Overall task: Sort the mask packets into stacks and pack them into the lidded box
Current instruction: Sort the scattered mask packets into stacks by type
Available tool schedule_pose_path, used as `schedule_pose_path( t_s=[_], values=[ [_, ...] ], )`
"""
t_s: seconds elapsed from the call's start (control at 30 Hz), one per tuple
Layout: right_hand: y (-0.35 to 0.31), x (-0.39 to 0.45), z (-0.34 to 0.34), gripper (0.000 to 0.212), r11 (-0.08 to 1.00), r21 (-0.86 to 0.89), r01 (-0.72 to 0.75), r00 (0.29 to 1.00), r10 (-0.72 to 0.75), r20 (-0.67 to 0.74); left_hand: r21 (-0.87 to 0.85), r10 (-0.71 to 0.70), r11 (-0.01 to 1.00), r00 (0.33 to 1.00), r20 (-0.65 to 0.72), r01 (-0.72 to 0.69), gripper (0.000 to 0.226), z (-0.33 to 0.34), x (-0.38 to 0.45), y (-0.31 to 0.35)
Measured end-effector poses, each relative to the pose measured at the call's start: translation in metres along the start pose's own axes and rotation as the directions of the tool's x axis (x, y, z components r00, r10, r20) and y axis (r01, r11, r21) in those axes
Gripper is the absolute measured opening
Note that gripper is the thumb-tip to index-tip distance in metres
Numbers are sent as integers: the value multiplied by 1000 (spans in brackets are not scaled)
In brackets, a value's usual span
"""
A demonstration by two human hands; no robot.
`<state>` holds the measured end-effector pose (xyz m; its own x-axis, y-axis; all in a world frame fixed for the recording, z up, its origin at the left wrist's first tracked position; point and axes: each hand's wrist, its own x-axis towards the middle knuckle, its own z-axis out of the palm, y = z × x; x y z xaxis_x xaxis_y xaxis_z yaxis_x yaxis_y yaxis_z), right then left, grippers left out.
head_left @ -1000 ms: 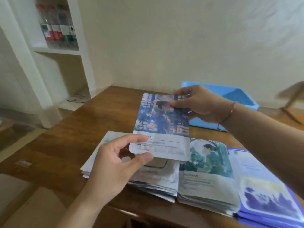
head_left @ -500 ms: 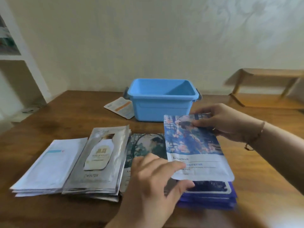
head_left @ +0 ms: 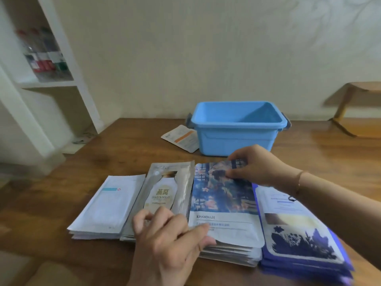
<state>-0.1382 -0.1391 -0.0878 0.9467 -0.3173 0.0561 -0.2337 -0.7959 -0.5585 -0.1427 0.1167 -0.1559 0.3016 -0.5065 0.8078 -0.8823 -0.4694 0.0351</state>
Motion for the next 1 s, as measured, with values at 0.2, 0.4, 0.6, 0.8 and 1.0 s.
schedule_pose_path(
  t_s=[0.2, 0.4, 0.6, 0.8, 1.0],
  values=[
    [6, -4, 4, 44, 979, -180, 100, 995, -97, 28, -16, 73, 997, 995, 73, -72, 29, 3, -6, 0],
    [-6, -36, 13, 86, 859, -363, 361, 932, -335, 136, -51, 185, 982, 979, 82, -181, 17, 8, -5, 0],
    [1, -52, 24, 101, 816, -446, 369, 920, -251, 303, -61, 189, 981, 973, 130, -182, 15, 8, -8, 3],
    [3, -49, 27, 101, 805, -458, 377, 921, -277, 273, -49, 262, 965, 933, 247, -258, 25, 2, 2, -2],
    [-9, -26, 6, 98, 890, -305, 338, 941, -329, 80, -225, 210, 957, 971, 114, -181, 21, -9, 90, -63]
  ],
)
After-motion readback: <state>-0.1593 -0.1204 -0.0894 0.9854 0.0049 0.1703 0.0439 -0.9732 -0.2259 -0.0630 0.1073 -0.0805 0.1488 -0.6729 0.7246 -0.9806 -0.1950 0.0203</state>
